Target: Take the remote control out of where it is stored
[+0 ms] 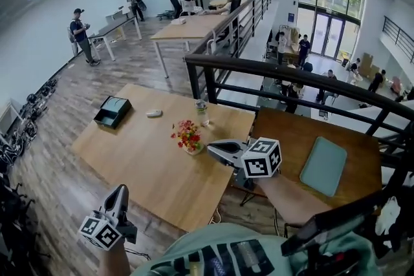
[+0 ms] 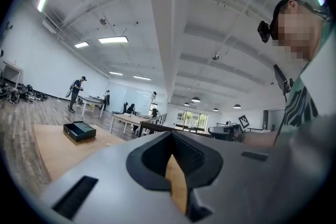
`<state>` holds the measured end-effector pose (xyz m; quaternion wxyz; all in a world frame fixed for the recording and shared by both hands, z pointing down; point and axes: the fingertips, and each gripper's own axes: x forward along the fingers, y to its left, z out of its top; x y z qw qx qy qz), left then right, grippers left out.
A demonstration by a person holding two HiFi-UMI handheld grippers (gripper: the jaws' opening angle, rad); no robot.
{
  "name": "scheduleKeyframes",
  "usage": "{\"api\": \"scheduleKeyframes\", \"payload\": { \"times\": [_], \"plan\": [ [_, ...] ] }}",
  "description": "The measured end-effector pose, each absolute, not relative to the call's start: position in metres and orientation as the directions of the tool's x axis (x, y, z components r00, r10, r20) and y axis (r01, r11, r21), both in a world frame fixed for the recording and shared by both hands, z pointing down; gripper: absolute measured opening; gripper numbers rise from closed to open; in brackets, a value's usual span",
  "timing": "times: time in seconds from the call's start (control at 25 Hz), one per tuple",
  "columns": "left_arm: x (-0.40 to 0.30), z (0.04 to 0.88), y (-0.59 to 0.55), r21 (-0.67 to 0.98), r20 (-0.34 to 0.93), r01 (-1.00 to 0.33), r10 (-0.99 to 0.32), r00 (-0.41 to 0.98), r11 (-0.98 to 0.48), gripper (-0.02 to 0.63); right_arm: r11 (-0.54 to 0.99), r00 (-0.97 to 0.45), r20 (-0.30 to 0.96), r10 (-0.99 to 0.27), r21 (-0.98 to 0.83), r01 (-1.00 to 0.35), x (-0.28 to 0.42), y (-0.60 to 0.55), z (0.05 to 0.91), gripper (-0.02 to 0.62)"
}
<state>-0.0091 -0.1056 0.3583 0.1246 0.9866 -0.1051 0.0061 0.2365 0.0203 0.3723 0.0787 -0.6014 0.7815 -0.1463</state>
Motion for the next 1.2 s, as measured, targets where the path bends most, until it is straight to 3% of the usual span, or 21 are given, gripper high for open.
{"api": "scheduleKeyframes", "payload": {
  "times": [0.24, 0.52, 1.2],
  "plan": [
    [-0.018, 0.352, -0.101, 0.302, -0.029, -0.115, -0.129, 0.991, -0.946, 0.005, 0.205, -0.231, 0.05, -0.972, -0.304, -0.93, 0.203, 0.033, 0.357, 0.0],
    [-0.031, 0.378, -0.094, 0.376, -0.024, -0.016, -0.027, 0.999, -0.927, 0.005, 0.225, -0.259, 0.076, -0.963, -0.302, -0.926, 0.154, 0.009, 0.367, 0.0],
    [-0.09, 0.393, -0.129, 0.422, -0.02, -0.105, -0.125, 0.992, -0.9, 0.005, 0.321, -0.366, 0.092, -0.926, -0.318, -0.892, 0.104, -0.04, 0.375, 0.0]
  ]
}}
